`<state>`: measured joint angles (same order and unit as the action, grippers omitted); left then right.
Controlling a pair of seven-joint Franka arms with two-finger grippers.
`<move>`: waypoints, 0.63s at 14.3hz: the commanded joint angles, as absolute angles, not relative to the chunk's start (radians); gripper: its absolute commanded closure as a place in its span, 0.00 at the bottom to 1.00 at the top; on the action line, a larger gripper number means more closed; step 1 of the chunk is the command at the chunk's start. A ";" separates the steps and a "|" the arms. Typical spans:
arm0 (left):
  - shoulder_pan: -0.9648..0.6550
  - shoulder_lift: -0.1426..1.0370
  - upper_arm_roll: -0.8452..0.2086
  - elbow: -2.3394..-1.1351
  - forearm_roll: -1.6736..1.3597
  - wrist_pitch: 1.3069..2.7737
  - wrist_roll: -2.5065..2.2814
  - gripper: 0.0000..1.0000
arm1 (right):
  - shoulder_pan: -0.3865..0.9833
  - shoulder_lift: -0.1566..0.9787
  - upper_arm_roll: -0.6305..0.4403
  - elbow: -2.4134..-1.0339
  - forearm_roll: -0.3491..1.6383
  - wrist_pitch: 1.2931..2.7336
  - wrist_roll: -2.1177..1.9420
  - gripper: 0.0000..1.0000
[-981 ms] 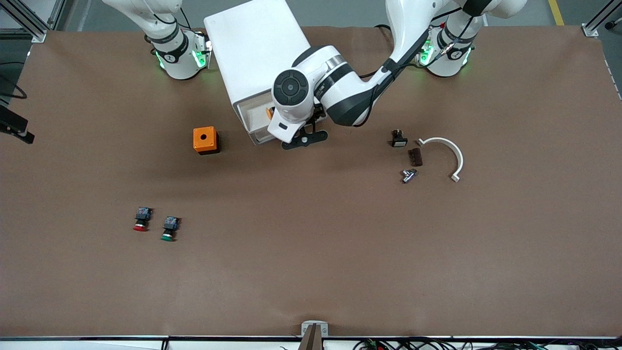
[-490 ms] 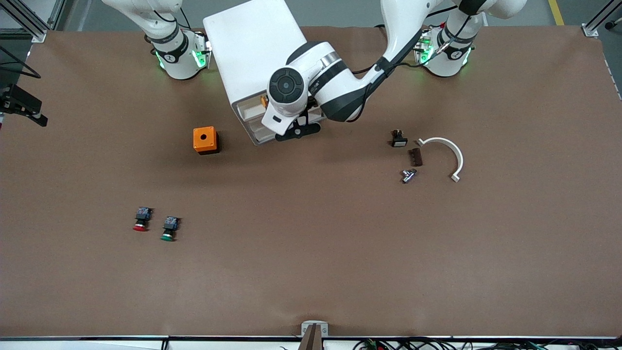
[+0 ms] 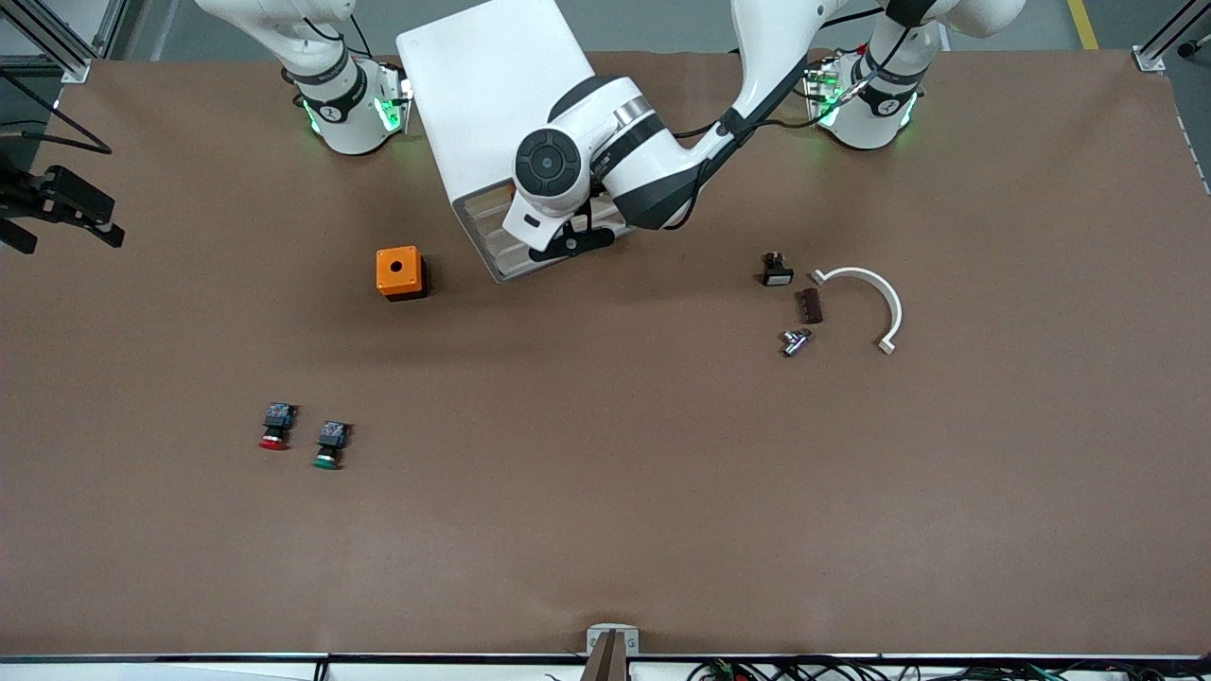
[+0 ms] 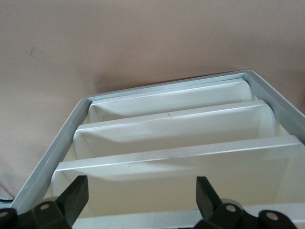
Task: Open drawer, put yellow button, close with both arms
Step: 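Push the drawer closed with the left gripper while the right gripper withdraws, then release the drawer front and pull the left gripper back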
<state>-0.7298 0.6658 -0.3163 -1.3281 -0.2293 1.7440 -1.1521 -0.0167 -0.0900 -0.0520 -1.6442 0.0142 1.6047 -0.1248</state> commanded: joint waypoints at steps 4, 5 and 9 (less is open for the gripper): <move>-0.724 0.652 -0.313 -1.344 -0.262 1.749 -1.137 0.00 | 0.049 -0.098 -0.150 -1.631 0.003 1.580 -0.100 0.00; -0.715 0.646 -0.307 -1.342 -0.259 1.749 -1.137 0.00 | 0.045 -0.098 -0.143 -1.632 0.003 1.578 -0.094 0.00; -0.582 0.595 -0.305 -1.338 -0.247 1.740 -1.138 0.00 | 0.049 -0.097 -0.143 -1.612 0.003 1.578 -0.097 0.00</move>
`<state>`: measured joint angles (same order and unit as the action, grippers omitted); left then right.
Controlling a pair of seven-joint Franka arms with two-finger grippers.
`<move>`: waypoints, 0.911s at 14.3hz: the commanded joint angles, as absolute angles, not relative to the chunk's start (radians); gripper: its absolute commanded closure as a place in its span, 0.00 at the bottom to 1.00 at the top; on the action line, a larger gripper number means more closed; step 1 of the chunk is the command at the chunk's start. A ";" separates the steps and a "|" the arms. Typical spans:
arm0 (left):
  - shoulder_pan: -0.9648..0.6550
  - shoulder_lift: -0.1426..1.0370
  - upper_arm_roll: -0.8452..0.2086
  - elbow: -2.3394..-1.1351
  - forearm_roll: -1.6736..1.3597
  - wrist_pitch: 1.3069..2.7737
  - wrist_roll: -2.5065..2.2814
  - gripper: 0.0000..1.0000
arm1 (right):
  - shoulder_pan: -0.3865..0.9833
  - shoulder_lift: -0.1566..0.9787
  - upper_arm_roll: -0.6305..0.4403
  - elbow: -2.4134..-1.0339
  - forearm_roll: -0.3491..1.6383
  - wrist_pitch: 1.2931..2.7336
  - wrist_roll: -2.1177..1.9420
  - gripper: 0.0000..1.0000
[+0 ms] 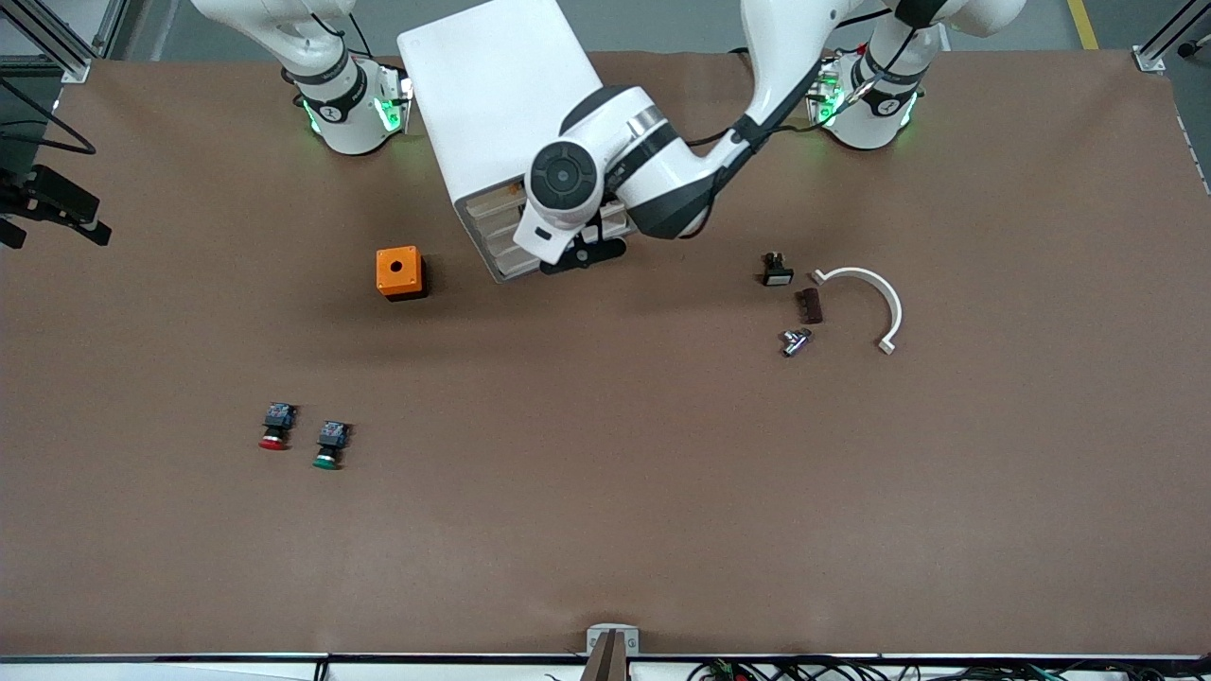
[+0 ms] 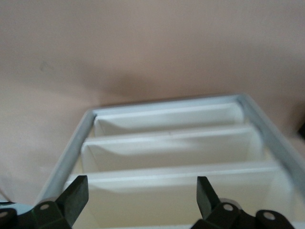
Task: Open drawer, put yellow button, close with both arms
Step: 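Release the drawer front and pull the left gripper back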
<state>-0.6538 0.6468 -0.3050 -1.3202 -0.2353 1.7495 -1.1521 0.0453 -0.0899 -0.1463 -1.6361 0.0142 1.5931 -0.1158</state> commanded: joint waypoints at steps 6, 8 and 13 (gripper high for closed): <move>-0.398 0.549 -0.305 -1.339 -0.242 1.733 -1.138 0.00 | 0.042 -0.077 -0.144 -1.577 0.011 1.565 -0.106 0.00; -0.342 0.537 -0.307 -1.341 -0.220 1.730 -1.137 0.00 | 0.046 -0.057 -0.147 -1.546 0.003 1.565 -0.101 0.00; -0.243 0.493 -0.311 -1.335 -0.201 1.709 -1.094 0.00 | 0.035 -0.044 -0.155 -1.502 0.015 1.565 -0.101 0.00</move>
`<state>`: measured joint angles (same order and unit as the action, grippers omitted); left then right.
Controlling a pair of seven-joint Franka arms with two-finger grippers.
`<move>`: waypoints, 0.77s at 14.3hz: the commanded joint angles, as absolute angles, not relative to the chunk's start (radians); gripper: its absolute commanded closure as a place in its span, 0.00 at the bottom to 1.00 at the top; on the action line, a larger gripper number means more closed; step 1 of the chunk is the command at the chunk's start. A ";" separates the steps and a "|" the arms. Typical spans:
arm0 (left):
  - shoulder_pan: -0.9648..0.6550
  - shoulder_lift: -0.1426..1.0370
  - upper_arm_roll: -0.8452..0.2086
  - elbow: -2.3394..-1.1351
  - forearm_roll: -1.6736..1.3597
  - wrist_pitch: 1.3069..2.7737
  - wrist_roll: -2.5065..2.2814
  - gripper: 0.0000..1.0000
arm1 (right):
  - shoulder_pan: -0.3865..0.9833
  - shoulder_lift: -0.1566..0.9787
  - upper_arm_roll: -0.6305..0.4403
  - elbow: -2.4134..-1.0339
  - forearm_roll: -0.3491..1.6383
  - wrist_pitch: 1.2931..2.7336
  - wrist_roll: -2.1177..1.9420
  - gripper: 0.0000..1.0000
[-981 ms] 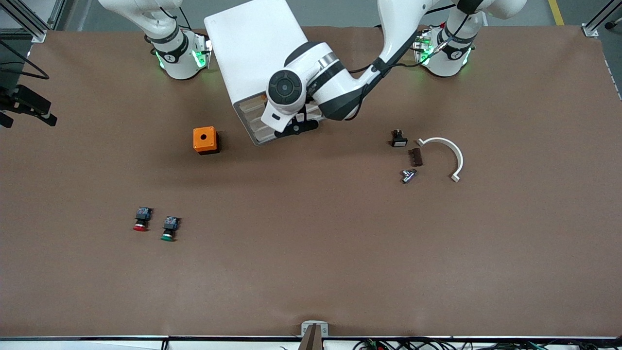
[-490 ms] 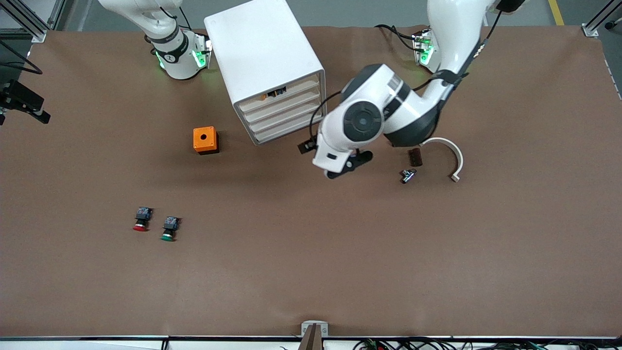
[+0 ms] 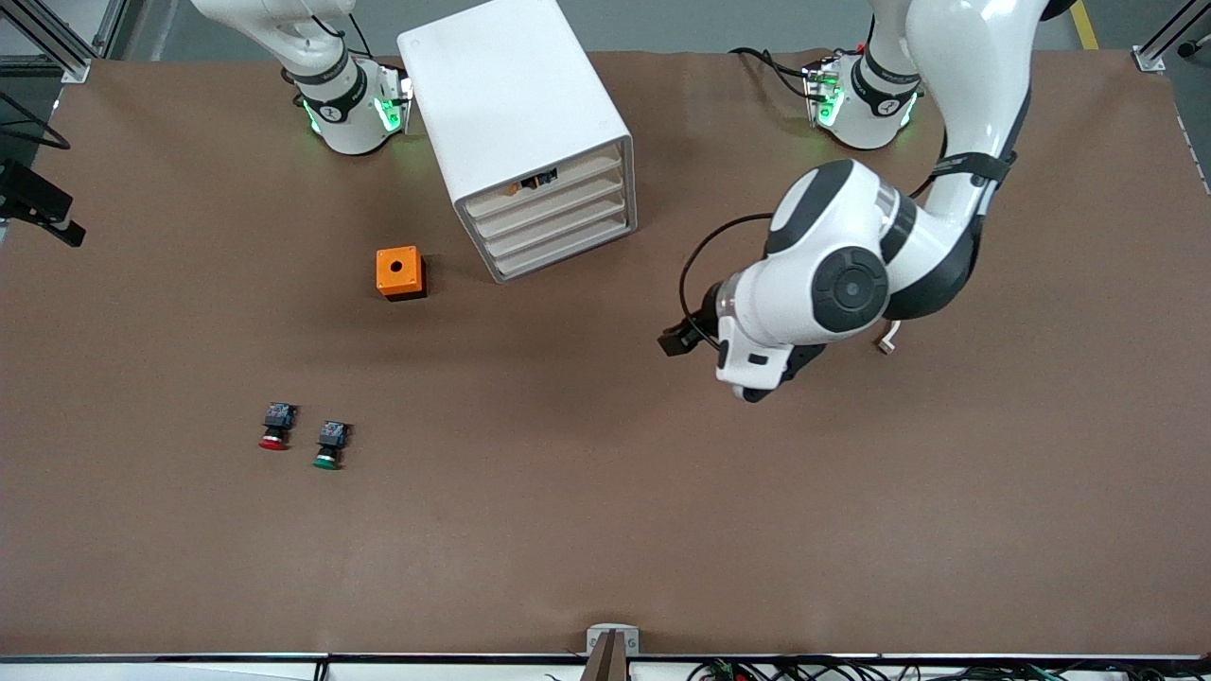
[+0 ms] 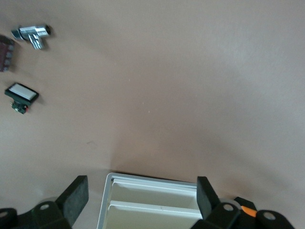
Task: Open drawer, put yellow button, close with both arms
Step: 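Release the drawer front and pull the left gripper back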
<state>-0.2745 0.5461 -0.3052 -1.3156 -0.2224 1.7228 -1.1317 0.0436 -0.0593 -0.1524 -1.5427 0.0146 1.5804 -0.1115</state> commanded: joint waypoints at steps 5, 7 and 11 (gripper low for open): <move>-0.112 0.376 -0.307 -1.339 -0.141 1.539 -0.772 0.00 | 0.031 -0.043 -0.155 -1.489 0.018 1.563 -0.104 0.00; -0.049 0.332 -0.305 -1.344 -0.123 1.465 -0.623 0.00 | 0.031 -0.043 -0.155 -1.491 0.018 1.565 -0.103 0.00; 0.069 0.238 -0.305 -1.403 -0.112 1.379 -0.393 0.00 | 0.037 -0.034 -0.153 -1.489 0.012 1.568 -0.104 0.00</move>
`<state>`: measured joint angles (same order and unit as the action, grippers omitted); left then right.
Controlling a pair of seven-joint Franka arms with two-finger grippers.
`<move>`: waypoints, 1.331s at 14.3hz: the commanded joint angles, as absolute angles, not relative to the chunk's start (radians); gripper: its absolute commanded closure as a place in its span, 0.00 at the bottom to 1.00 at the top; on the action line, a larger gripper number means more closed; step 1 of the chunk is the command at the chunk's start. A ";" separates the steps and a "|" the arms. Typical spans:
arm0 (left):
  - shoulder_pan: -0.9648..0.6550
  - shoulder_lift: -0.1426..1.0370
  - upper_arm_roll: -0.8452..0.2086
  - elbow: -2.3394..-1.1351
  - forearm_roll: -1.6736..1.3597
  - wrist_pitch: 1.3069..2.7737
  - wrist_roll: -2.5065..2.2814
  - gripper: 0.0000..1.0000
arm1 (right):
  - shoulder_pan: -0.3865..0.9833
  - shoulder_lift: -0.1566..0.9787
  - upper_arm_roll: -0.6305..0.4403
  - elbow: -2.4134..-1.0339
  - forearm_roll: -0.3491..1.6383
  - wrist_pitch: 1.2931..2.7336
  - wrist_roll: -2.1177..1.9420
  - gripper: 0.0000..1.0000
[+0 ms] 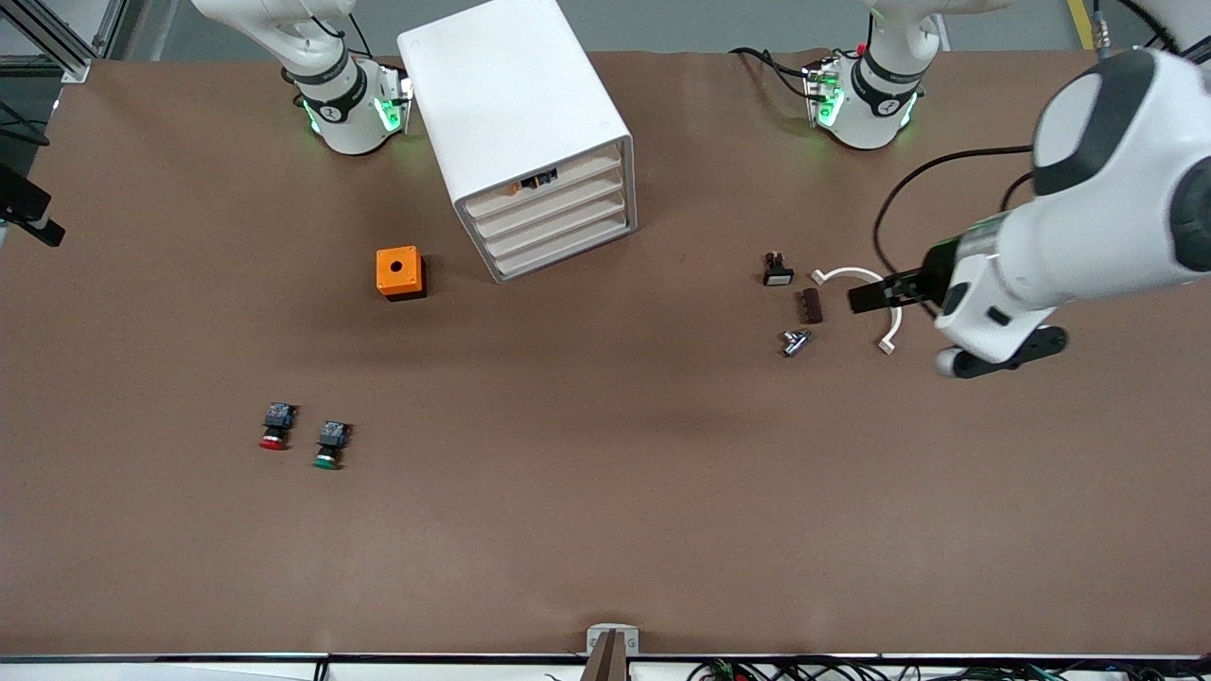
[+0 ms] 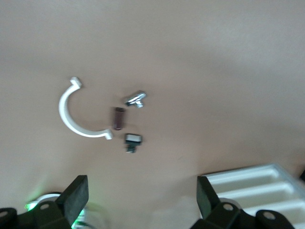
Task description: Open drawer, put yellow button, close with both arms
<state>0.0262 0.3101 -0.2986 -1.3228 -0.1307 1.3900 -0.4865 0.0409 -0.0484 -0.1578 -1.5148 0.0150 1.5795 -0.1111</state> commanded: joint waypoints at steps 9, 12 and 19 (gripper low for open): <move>-0.027 -0.052 -0.023 -1.779 -0.060 1.552 -0.020 0.00 | 0.035 -0.035 -0.153 -1.496 0.017 1.496 -0.104 0.00; -0.022 -0.114 -0.025 -1.870 -0.037 1.715 -0.018 0.00 | 0.037 -0.034 -0.153 -1.496 0.017 1.496 -0.106 0.00; -0.008 -0.054 -0.023 -1.680 -0.035 1.700 -0.029 0.00 | 0.041 -0.034 -0.153 -1.494 0.003 1.499 -0.107 0.00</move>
